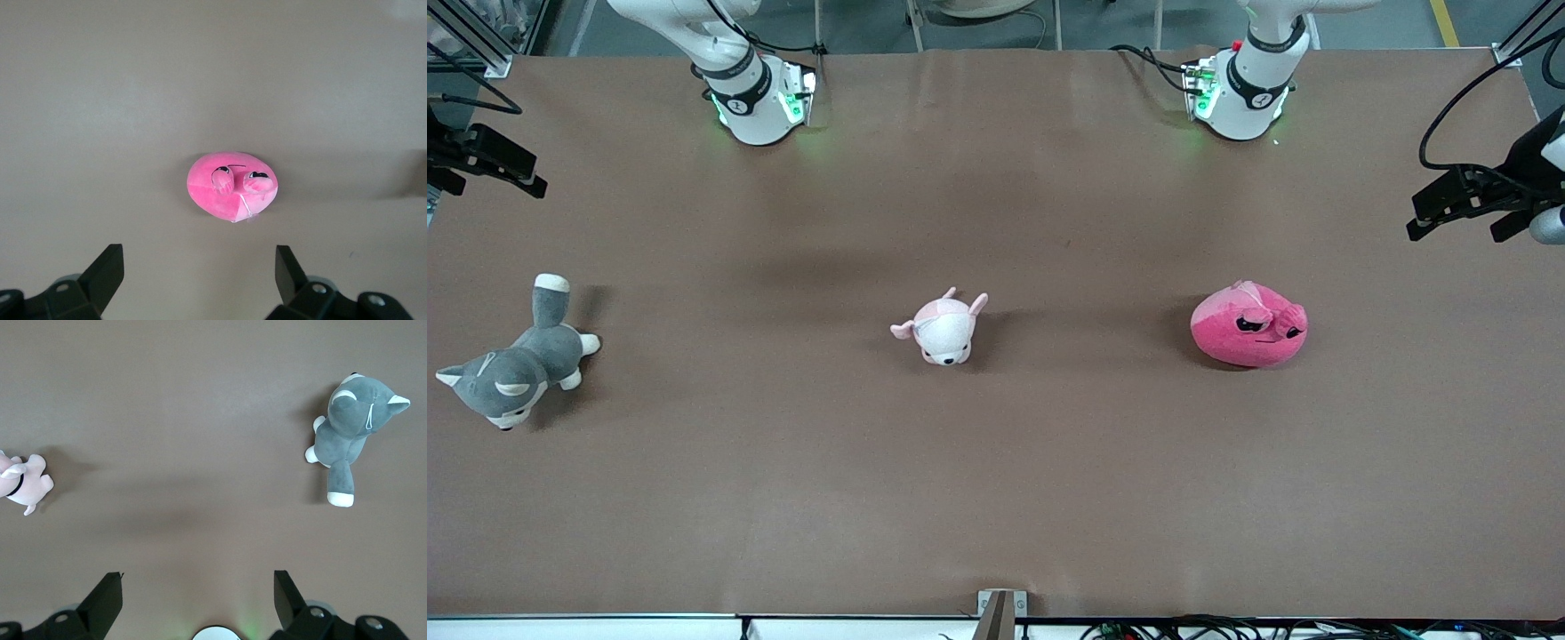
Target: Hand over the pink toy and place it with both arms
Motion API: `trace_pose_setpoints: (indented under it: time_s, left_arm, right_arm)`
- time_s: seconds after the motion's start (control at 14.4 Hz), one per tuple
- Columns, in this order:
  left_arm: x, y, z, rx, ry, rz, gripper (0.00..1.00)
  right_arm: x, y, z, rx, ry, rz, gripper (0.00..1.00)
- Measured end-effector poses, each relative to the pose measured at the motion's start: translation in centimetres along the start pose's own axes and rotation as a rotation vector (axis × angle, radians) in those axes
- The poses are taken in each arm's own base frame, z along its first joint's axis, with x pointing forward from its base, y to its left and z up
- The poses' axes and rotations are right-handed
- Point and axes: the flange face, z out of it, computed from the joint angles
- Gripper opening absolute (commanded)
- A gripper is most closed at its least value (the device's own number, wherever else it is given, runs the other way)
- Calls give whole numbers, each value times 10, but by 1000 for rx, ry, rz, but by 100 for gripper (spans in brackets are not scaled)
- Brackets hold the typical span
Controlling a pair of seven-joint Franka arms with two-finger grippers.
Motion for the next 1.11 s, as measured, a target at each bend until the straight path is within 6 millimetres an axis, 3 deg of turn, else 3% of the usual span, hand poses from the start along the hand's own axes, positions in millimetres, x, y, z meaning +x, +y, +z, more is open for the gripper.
trace_pose_setpoints:
  time_s: [0.83,0.97,1.11]
  left_arm:
    - [0,-1,2,0,-7,-26,100]
    - [3,-2,16,1,-37,-40,100]
    - [9,-3,44,3,-91,-42,100]
  right_arm:
    - [0,0,0,0,0,1,100]
    - [0,0,0,0,1,1,100]
    - [0,0,0,0,0,1,100]
